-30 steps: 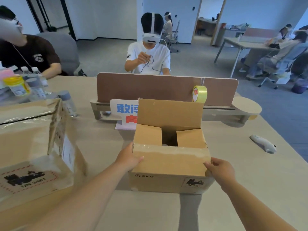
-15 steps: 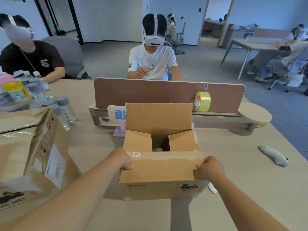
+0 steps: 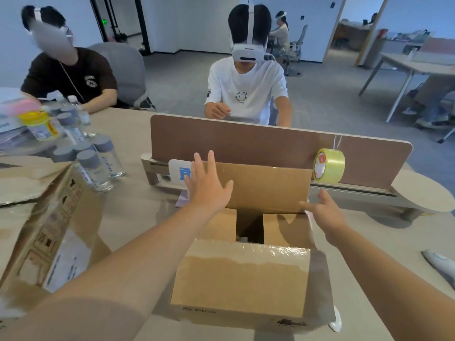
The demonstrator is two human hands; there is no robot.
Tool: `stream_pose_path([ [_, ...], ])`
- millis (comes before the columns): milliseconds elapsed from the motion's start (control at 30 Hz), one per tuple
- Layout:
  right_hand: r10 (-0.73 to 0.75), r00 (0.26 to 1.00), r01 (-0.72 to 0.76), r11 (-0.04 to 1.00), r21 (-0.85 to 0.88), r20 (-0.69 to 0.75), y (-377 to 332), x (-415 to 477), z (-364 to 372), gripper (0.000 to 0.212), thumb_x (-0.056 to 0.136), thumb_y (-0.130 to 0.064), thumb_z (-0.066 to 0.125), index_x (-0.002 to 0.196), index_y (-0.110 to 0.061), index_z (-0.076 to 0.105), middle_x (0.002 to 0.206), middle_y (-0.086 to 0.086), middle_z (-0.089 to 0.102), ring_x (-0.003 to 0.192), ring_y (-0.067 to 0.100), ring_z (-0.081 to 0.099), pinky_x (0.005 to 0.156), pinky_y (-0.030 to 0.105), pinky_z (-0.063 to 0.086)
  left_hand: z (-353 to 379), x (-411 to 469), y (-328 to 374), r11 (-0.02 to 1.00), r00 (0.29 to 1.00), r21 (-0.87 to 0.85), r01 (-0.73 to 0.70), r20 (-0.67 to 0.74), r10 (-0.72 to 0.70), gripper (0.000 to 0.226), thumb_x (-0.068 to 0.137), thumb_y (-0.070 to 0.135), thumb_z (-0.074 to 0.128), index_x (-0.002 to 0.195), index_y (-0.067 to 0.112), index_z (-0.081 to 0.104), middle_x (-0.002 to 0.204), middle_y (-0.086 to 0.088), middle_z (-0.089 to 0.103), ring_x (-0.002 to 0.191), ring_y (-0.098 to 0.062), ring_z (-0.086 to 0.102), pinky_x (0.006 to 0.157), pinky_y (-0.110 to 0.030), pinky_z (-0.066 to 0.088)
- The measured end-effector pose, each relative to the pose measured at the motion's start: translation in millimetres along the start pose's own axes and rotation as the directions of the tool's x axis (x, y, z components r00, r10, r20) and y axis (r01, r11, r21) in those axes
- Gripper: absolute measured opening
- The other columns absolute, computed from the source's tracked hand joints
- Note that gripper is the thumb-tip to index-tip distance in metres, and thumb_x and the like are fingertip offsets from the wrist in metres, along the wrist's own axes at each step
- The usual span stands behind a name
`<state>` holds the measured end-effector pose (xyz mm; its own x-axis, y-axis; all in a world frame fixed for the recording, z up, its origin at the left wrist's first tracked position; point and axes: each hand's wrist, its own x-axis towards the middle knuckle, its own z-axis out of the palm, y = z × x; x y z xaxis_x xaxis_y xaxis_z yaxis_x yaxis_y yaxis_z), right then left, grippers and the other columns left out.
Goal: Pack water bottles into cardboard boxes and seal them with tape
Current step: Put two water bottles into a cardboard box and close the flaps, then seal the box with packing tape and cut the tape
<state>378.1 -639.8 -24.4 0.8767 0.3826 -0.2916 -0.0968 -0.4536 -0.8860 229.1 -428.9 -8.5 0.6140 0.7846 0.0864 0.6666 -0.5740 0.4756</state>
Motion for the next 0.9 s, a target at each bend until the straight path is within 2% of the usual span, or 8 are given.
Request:
stream_pose_path([
  [133,0.005,1.000,-0.007,0.959,0.284,0.008,-14.4,22.5,7.8,0.048,0.095,-0.046,0.045,0.136,-0.021,0.046,0.130,-0.003,0.055,0.116,0.015,0.053,0.095,0.028,0.039,-4.8,20.7,-2.0,0.997,0.997,0.075,-0.022,0.073,0.016,0.074,0.095,0.059,0.031,0.152,0.030,-0.006,0.162,-0.002,-0.002,0.148,-0.028,-0.006,0.115,-0.055,-0.003],
  [233,0.101,0.991,-0.063,0.926,0.373,-0.083,-12.1,21.7,6.5,0.047,0.093,-0.055,0.042,0.116,-0.016,0.056,0.107,0.001,0.057,0.094,0.017,0.055,0.091,0.032,0.043,-10.1,16.2,-10.1,1.000,0.999,0.016,0.008,0.043,-0.008,0.053,0.100,0.051,0.021,0.147,0.028,0.030,0.148,-0.005,0.041,0.143,-0.029,0.025,0.116,-0.055,0.002],
  [367,0.083,0.990,-0.069,0.991,0.119,-0.114,0.8,-1.9,-5.9,0.030,0.092,-0.031,0.054,0.082,-0.005,0.066,0.092,0.009,0.063,0.088,0.023,0.054,0.089,0.035,0.043,-5.0,-7.0,-27.6,0.992,0.985,0.098,0.076,0.148,-0.090,0.053,0.101,0.039,0.024,0.100,0.010,0.068,0.110,-0.012,0.066,0.107,-0.031,0.057,0.100,-0.040,0.036],
  [433,0.028,0.998,-0.016,0.978,-0.208,0.054,2.9,-23.4,-14.3,0.029,0.092,-0.022,0.057,0.076,-0.002,0.072,0.080,0.006,0.065,0.080,0.021,0.056,0.076,0.031,0.039,0.8,-31.2,-38.1,0.977,0.939,0.207,0.048,0.324,-0.115,0.038,0.097,0.029,0.036,0.108,0.010,0.067,0.119,-0.013,0.064,0.111,-0.030,0.056,0.087,-0.032,0.043],
  [533,0.070,0.967,0.110,0.758,-0.643,0.247,11.6,-53.2,-8.5,0.033,0.095,-0.037,0.052,0.080,-0.017,0.073,0.084,0.001,0.067,0.085,0.019,0.059,0.072,0.025,0.040,-5.4,-70.1,-41.0,0.964,0.867,0.265,-0.008,0.483,-0.125,0.042,0.100,0.030,0.030,0.128,0.011,0.056,0.135,-0.012,0.054,0.123,-0.030,0.050,0.100,-0.036,0.041],
  [733,-0.266,0.964,0.165,0.662,-0.731,-0.024,68.1,-86.7,18.2,0.033,0.097,-0.027,0.040,0.101,-0.013,0.069,0.108,0.008,0.061,0.098,0.029,0.058,0.083,0.034,0.046,-8.7,-98.3,-53.8,0.956,0.881,0.267,-0.125,0.473,-0.017,0.047,0.103,0.040,0.022,0.123,0.017,0.057,0.130,-0.009,0.057,0.119,-0.029,0.052,0.100,-0.040,0.041],
  [800,-0.410,0.912,0.249,0.506,-0.826,0.024,90.9,-98.2,27.2,0.017,0.082,-0.014,0.055,0.095,-0.014,0.067,0.103,0.007,0.059,0.096,0.030,0.059,0.083,0.039,0.046,-1.8,-105.5,-63.1,0.940,0.904,0.292,-0.176,0.426,0.037,0.026,0.098,0.022,0.035,0.111,0.021,0.058,0.128,-0.006,0.057,0.113,-0.029,0.054,0.093,-0.038,0.044],
  [900,-0.463,0.872,0.375,0.424,-0.824,0.158,90.0,-111.1,32.4,0.032,0.078,-0.013,0.046,0.105,-0.016,0.063,0.111,0.002,0.060,0.110,0.026,0.057,0.091,0.036,0.041,6.5,-116.3,-70.1,0.921,0.914,0.330,-0.204,0.402,0.058,0.033,0.089,0.005,0.038,0.114,0.024,0.052,0.142,-0.004,0.042,0.121,-0.028,0.046,0.093,-0.039,0.039],
])
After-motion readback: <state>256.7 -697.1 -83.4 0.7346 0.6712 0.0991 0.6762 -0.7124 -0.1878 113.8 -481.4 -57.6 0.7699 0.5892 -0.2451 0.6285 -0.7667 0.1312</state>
